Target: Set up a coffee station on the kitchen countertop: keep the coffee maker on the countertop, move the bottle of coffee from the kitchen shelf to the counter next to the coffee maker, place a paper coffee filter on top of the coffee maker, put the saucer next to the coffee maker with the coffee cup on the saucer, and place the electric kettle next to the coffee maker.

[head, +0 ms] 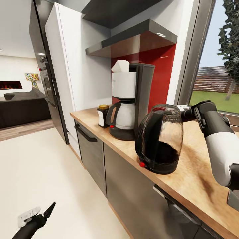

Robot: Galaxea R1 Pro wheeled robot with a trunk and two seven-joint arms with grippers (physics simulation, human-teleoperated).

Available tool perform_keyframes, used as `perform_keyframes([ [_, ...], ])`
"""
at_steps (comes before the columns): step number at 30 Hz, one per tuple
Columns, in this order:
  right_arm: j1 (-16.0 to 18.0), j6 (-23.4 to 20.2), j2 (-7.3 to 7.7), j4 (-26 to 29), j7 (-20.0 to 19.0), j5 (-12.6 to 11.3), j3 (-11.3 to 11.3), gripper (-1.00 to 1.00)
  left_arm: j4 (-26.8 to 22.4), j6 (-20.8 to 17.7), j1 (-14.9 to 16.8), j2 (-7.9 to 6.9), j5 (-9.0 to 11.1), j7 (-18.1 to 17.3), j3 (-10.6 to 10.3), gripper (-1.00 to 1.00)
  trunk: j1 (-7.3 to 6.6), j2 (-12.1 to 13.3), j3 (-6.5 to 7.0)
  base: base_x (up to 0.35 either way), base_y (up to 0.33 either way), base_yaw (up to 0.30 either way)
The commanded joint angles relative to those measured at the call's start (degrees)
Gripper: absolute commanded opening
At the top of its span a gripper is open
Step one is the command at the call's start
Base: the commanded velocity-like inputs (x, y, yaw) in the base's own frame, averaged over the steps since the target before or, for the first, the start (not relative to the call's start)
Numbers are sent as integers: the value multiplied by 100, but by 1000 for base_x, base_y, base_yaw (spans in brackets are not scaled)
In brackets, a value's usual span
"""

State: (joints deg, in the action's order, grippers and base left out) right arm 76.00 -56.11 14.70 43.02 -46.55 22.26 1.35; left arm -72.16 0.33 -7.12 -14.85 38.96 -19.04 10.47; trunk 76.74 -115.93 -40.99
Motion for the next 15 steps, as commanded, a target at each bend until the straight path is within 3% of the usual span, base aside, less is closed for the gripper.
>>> perform_keyframes([
  [1,3,-14,-3,5,-56,59,14,100,0,2,0,-2,42,-21,-1,100,0,-2,-5,0,0,0],
  [15,3,-14,5,6,-56,68,16,100,0,2,0,-3,47,-21,-1,100,0,-2,-5,52,0,0],
])
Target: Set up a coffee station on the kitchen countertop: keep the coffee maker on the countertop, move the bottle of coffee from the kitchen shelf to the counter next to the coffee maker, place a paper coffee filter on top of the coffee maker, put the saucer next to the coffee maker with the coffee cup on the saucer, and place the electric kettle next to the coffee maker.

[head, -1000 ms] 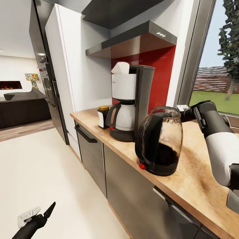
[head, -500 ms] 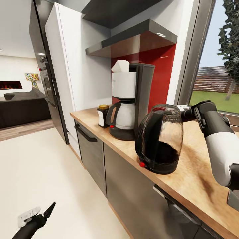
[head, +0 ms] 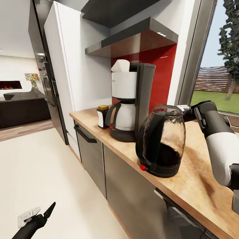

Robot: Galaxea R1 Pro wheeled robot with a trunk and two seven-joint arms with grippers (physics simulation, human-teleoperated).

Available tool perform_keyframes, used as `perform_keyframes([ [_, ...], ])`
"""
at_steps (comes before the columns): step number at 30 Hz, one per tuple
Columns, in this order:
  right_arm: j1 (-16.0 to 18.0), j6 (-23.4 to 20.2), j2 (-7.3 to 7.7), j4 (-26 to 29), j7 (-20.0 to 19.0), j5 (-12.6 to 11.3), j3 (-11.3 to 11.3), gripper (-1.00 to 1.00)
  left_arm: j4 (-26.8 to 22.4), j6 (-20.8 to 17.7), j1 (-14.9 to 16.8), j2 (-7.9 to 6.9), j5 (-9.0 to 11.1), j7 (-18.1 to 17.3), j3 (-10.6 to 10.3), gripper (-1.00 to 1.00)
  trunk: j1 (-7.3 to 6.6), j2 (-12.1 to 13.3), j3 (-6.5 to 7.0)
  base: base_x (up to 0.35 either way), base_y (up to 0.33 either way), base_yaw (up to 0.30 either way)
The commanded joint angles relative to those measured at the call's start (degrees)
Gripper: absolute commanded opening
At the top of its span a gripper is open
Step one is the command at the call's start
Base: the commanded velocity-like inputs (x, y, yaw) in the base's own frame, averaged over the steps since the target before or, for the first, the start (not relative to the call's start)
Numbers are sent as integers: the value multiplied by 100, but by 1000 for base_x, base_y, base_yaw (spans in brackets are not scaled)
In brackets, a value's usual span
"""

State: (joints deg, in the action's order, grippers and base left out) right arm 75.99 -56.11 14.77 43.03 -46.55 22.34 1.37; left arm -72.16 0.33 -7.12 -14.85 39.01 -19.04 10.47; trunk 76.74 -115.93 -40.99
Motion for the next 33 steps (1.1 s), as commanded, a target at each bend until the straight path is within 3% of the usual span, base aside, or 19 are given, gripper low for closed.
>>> perform_keyframes([
  [1,3,-14,-4,6,-56,60,14,100,0,2,0,-2,43,-21,-1,100,0,-2,-5,3,0,0],
  [33,5,-22,-10,11,-68,16,3,100,9,2,0,-1,43,-21,-1,100,0,-2,-128,0,0,0],
])
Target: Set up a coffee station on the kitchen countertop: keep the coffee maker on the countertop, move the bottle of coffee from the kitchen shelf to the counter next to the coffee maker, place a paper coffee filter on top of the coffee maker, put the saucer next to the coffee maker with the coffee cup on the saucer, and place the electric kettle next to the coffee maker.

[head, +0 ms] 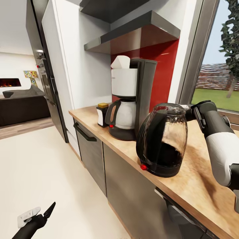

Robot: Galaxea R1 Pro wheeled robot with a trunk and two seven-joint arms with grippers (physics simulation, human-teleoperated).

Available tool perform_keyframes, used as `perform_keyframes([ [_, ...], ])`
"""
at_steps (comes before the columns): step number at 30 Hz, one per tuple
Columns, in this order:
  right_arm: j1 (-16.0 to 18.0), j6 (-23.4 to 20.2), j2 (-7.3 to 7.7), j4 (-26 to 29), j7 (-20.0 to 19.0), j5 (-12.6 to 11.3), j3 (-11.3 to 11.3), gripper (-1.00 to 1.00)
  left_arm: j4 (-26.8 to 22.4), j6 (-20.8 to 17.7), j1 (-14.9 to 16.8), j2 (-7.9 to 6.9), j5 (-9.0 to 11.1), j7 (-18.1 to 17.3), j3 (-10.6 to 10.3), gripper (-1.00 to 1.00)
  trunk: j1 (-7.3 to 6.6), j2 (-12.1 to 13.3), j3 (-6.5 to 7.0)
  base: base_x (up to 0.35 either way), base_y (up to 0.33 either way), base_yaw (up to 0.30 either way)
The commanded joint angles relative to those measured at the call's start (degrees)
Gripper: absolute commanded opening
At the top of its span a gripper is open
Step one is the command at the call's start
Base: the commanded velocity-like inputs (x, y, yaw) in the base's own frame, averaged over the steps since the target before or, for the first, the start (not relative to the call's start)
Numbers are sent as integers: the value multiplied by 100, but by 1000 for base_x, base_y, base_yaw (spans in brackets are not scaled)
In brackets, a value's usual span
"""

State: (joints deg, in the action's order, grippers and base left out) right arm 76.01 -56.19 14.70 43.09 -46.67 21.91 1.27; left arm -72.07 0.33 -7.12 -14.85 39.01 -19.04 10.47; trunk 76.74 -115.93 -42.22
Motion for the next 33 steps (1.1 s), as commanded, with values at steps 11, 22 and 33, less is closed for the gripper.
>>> perform_keyframes([
  [11,2,-15,-2,6,-54,59,13,100,-7,2,0,-2,43,-21,-1,100,-1,-2,-72,0,0,0],
  [22,2,-15,-9,0,-58,59,13,100,-9,2,0,-3,40,-21,-1,100,43,-83,-114,0,0,0],
  [33,2,-13,-11,-2,-54,59,13,100,-9,0,0,-3,41,-21,-1,100,109,-203,-167,0,0,0],
])
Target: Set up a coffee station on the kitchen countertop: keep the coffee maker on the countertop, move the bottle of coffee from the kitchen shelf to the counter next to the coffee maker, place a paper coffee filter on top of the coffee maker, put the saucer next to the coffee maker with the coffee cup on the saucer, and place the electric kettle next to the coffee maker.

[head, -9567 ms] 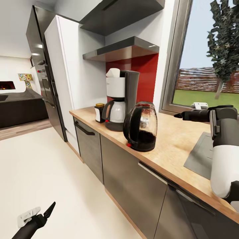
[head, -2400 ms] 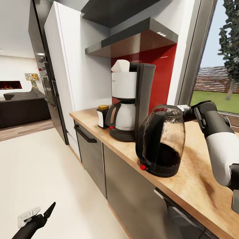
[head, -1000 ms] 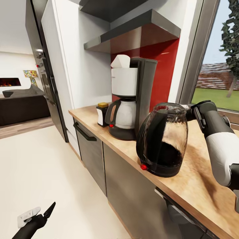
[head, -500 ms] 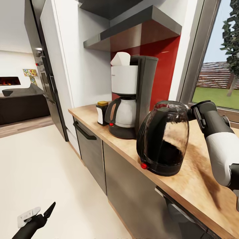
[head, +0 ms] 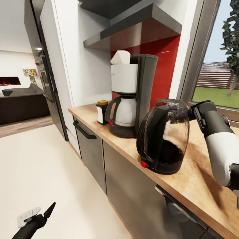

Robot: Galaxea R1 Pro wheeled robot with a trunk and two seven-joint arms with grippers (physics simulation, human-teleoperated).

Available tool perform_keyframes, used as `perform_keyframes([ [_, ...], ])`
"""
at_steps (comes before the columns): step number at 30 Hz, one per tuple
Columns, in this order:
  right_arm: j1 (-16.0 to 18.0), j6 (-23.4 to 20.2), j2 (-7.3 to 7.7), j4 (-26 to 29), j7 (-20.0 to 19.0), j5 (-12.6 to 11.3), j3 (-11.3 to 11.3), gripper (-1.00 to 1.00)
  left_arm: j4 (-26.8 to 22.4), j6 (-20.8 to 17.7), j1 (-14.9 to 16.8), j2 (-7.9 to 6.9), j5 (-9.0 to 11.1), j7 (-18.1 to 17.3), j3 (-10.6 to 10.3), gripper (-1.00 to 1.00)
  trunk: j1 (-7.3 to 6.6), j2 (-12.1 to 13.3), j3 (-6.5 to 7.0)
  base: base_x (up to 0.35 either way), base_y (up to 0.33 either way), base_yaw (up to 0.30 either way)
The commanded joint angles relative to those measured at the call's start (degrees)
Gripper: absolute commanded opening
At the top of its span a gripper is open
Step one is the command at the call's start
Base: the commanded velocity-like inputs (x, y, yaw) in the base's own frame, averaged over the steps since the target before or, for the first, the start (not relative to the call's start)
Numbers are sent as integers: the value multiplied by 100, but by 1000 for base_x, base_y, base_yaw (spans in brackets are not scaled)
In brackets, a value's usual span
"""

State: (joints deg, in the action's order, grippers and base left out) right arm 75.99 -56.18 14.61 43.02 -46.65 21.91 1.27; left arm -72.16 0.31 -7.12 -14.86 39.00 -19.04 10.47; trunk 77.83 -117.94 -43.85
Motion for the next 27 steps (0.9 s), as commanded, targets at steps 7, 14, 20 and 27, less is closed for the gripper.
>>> perform_keyframes([
  [7,4,-16,4,5,-55,59,13,100,0,4,0,-3,44,-21,-1,100,109,-203,-94,0,0,0],
  [14,3,-15,6,5,-54,59,13,100,0,4,0,-2,44,-21,-1,100,131,-243,-112,0,0,0],
  [20,4,-15,6,5,-54,59,13,100,0,4,0,-1,41,-21,-1,100,131,-243,-112,0,0,0],
  [27,3,-16,6,5,-55,59,13,100,0,3,0,0,42,-21,-1,100,131,-243,-112,0,0,0],
])
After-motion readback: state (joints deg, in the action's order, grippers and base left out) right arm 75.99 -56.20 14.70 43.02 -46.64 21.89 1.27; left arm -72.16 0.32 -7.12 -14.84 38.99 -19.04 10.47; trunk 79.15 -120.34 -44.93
